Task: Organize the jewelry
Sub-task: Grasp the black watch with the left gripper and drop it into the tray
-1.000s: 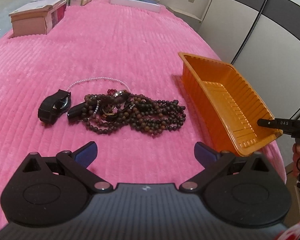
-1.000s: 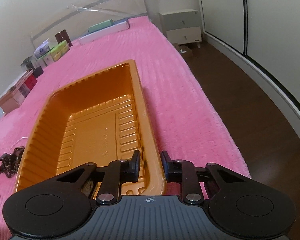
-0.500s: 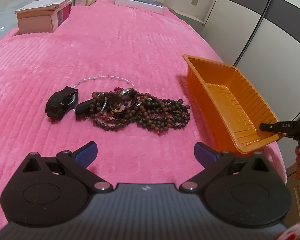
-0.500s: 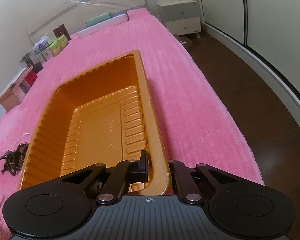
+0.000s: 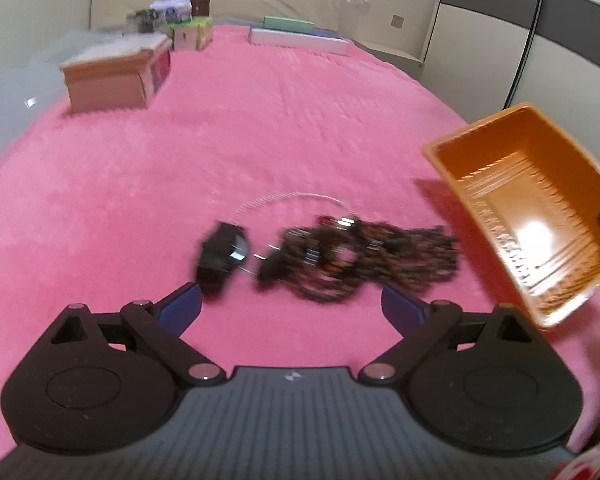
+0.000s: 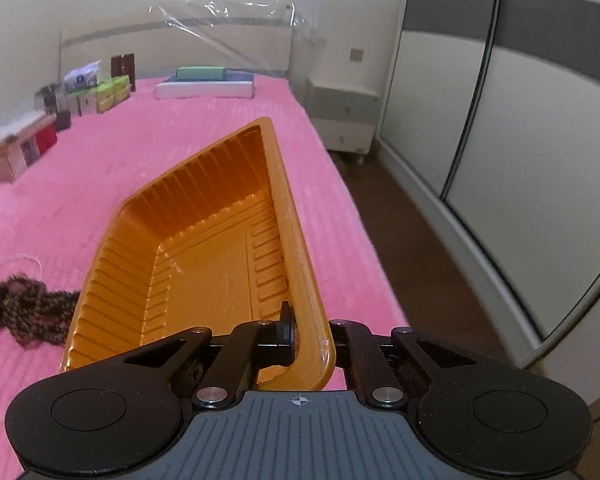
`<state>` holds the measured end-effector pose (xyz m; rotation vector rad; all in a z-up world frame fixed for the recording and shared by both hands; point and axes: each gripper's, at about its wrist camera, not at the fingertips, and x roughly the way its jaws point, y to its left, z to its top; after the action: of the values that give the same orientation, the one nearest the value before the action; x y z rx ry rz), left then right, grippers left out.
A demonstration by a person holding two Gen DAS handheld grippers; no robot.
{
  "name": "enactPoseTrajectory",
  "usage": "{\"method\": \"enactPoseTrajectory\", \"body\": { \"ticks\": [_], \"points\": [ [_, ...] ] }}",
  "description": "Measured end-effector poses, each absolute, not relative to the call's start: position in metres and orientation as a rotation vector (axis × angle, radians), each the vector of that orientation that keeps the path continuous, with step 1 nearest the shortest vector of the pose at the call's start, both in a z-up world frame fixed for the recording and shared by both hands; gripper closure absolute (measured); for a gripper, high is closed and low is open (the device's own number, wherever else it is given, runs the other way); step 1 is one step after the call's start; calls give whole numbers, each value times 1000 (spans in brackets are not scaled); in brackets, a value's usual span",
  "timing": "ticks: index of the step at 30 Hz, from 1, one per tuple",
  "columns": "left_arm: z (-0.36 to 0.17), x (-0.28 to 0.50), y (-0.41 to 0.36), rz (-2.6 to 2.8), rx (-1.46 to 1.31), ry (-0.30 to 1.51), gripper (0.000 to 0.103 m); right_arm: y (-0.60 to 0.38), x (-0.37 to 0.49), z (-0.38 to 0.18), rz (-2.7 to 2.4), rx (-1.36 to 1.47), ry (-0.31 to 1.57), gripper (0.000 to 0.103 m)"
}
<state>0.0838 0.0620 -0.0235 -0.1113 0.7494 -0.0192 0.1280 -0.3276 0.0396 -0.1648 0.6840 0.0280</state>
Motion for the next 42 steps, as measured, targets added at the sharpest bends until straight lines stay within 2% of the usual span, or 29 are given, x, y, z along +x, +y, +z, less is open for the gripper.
{"method": "enactPoseTrajectory", "body": {
  "ticks": [5, 6, 9, 10, 12, 15, 31, 42],
  "points": [
    [-38, 106, 88, -1, -43, 776, 21, -312, 130, 36, 4, -219, 685, 98],
    [-42, 111, 92, -6, -36, 786, 27, -310, 133, 37, 2, -221, 689, 98],
    [-53, 124, 98, -18, -12, 823, 60, -304, 138, 38, -9, -243, 693, 98],
    [-56, 127, 98, -20, -4, 831, 64, -302, 138, 38, -14, -251, 696, 98],
    [-60, 132, 99, -18, 10, 834, 65, -298, 139, 38, -20, -268, 695, 98],
    [-63, 134, 98, -24, 32, 842, 83, -296, 137, 36, -27, -276, 694, 98],
    [14, 136, 77, -102, 146, 741, 83, -299, 132, 34, 0, -287, 673, 98],
    [48, 149, -12, -296, 158, 677, 83, -304, 131, 36, 25, -275, 661, 98]
  ]
}}
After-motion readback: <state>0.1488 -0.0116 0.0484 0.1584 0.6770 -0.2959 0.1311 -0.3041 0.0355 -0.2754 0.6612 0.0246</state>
